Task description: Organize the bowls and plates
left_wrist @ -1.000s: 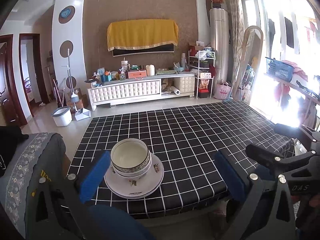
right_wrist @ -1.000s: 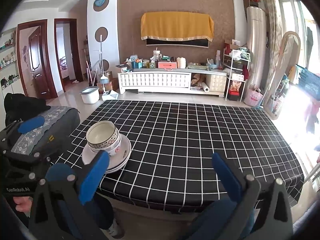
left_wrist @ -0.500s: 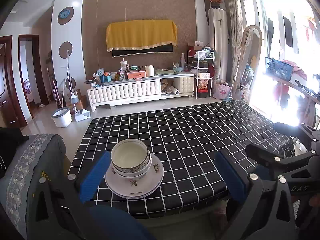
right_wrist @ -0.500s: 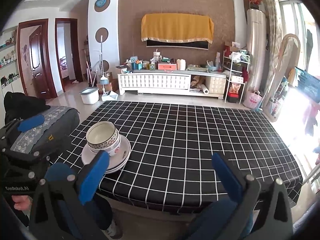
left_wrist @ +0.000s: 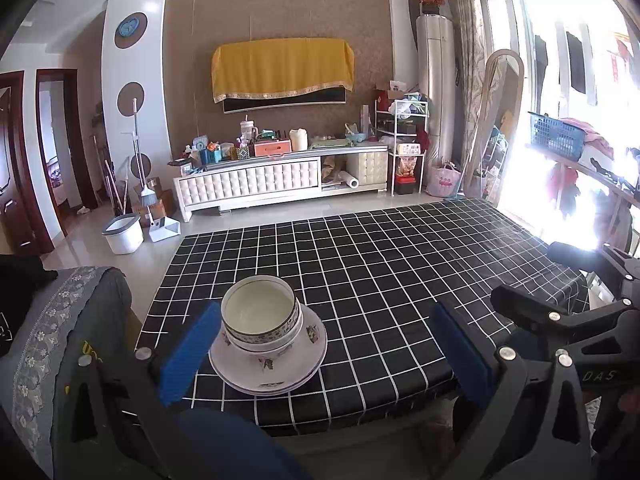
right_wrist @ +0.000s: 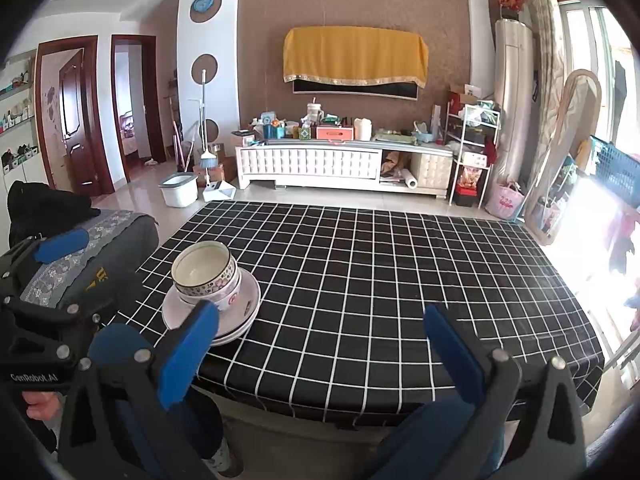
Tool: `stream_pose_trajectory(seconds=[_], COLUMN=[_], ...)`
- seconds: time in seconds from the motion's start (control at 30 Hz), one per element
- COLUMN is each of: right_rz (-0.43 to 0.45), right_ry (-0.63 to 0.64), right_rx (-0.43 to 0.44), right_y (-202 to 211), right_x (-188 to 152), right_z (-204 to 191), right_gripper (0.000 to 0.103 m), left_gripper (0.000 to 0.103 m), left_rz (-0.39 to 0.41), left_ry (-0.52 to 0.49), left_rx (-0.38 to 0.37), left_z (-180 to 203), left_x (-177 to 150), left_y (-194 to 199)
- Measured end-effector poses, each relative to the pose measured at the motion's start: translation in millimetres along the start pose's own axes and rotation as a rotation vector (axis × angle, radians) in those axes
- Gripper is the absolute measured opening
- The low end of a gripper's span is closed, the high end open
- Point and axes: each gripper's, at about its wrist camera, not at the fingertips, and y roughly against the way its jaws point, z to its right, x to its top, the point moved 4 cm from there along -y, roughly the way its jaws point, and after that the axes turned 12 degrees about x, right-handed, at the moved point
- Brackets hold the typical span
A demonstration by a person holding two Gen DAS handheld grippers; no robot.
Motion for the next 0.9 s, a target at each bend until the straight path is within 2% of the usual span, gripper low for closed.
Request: stream_pose_trajectory(seconds=[0.9], right_rz=[-0.013], right_ry=[0.002], right_rx=[-0.002], right_y=[-4.3], right_x=[-1.2], right_z=[-1.6], right_gripper=[0.103], left_gripper=[0.103], left_rz=[-0.017], left_ry=[-0.006], left_rx=[-0.010], left_z=[-6.8], left_x=[-2.5], left_y=[-5.6])
